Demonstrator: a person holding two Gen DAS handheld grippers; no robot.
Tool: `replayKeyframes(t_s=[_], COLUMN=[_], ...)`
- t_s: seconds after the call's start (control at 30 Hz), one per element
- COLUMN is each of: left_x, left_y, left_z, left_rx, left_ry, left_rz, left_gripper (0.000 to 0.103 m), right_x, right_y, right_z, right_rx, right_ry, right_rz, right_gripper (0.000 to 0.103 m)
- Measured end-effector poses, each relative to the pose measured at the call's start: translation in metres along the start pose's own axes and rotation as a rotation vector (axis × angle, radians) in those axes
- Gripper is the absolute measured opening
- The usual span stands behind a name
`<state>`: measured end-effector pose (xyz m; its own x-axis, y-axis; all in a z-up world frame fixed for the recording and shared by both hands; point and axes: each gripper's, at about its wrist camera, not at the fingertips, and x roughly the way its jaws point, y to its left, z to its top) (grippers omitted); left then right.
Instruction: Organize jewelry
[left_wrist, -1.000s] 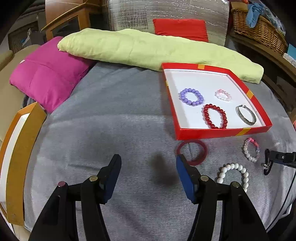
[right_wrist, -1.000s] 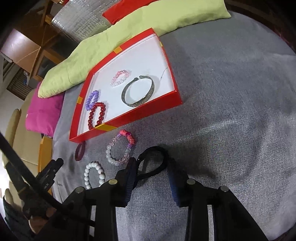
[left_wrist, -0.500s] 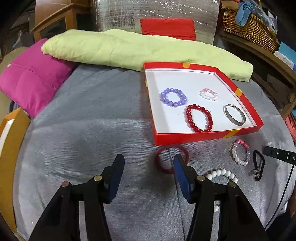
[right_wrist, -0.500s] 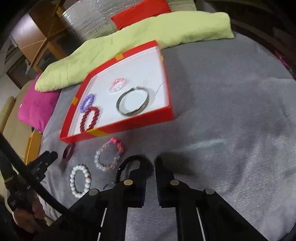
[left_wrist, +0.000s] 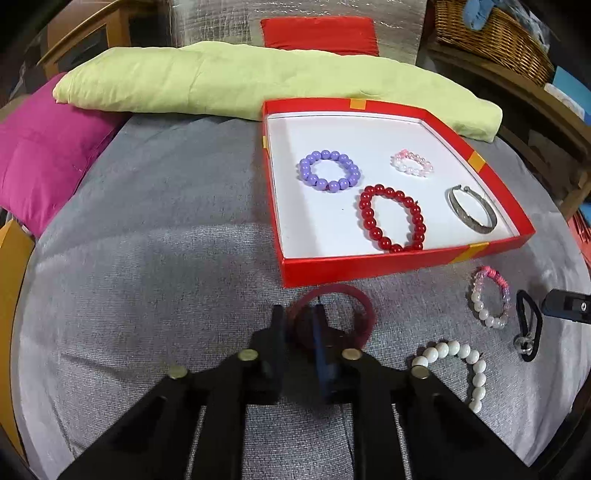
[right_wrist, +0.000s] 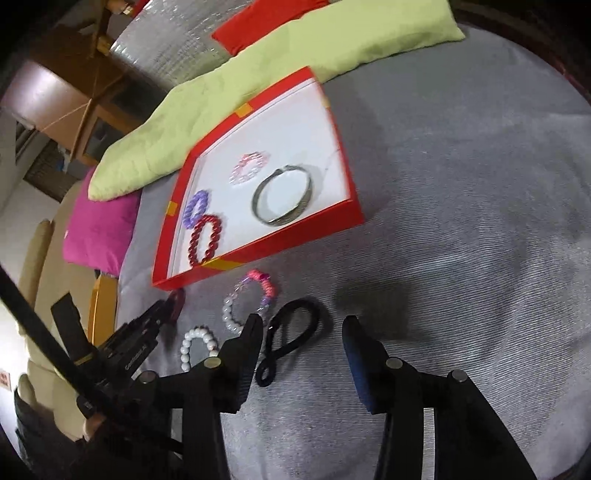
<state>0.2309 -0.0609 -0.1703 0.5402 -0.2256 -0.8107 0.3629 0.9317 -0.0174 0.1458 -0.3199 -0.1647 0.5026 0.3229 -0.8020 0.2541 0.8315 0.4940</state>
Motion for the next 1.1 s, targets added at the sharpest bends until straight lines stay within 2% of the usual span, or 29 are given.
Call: replayKeyframes(t_s=[0.13, 0.27, 0.33, 0.47, 0.53, 0.73, 0.83, 1.0, 1.07, 1.1], left_x=[-0.003, -0.005, -0.007, -0.01, -0.012, -0.015, -0.015, -0.007, -0.007, -0.007], left_y=[0.0, 0.001, 0.003, 0.006, 0.008, 0.004, 0.002, 0.002, 0.001, 0.001], left_z=[-0.001, -0.003, -0.003, -0.003, -0.004, -0.004, -0.002, -0.002, -0.002, -0.002], left_rx=[0.005, 0.008, 0.007, 0.002, 0.003, 0.027, 0.028, 0.043, 0.047, 0.051], left_ry=[0.0, 0.001, 0.001, 0.0, 0.0, -0.015, -0.017, 0.012, 0.011, 0.01], left_rz=[-0.025, -0.043, -0.051, -0.06, -0.065, -0.07, -0.068, -0.011, -0.01, -0.007], left_gripper=[0.007, 0.007, 0.006, 0.006, 0.006, 0.006, 0.006, 0.007, 0.009, 0.012], right_x=[0.011, 0.018, 0.02, 0.013, 0.007, -0.007, -0.006, -0.01, -0.01, -0.01], right_y=[0.015, 0.024, 0.026, 0.026, 0.022, 0.002, -0.003, -0.006, -0.003, -0.002], right_z=[-0.009, -0.012, -0.012, -0.01, -0.006, 0.006, 0.009, 0.009, 0.008, 0.007], right_rx=[-0.053, -0.089, -0.12, -0.156, -0.161, -0.105, -0.082, -0.035, -0.045, -0.045], right_ry=[0.023, -0.006, -0.015, -0.062, -0.102, -0.151, -0.136, -0.103, -0.088, -0.09], right_rz=[-0.035, -0.088, -0.101, -0.141, -0.179, -0.214, -0.205, -0.119, -0.091, -0.088], right_gripper=[0.047, 0.03, 0.012, 0.008, 0.008, 0.008, 0.008, 0.012, 0.02, 0.035])
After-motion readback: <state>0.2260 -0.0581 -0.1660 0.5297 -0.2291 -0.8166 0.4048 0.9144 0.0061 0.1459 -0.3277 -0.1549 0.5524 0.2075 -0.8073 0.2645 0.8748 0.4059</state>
